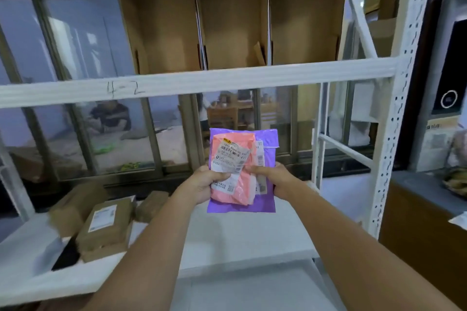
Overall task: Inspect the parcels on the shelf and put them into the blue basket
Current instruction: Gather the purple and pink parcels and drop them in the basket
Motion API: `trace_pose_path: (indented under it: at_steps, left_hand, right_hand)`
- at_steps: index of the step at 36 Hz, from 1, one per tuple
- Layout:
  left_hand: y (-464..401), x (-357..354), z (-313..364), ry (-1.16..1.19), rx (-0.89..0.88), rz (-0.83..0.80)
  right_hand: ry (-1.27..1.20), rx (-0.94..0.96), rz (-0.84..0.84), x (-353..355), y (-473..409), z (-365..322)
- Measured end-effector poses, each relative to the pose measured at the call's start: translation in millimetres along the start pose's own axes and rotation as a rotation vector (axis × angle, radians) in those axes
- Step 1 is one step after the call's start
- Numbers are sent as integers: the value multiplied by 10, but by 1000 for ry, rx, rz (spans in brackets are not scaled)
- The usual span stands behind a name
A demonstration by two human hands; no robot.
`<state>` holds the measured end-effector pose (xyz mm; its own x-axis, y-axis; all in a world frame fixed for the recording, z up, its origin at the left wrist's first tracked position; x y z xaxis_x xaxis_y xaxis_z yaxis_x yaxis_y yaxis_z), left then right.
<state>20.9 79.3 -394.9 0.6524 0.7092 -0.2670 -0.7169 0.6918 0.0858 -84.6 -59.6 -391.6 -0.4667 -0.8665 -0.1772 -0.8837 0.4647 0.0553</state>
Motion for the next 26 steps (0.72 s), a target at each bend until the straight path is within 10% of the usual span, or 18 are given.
trace_pose_path:
  at_steps: [26]
  left_hand:
    - [32, 648, -3049, -12, -35, 20]
  right_hand:
    - [42, 19, 0, 654, 35, 3077]
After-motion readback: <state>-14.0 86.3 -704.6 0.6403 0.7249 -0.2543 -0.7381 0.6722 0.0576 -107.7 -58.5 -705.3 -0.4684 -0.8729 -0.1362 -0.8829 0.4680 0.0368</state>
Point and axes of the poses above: each hand's wrist, its own y-axis away from the middle knuckle, its own x-axis out of the back of the hand, z = x × y, the point moved 6 cm from there along -y, towards the middle knuckle, and after that the axes turned 1 degree about z, right-handed, at the moved point
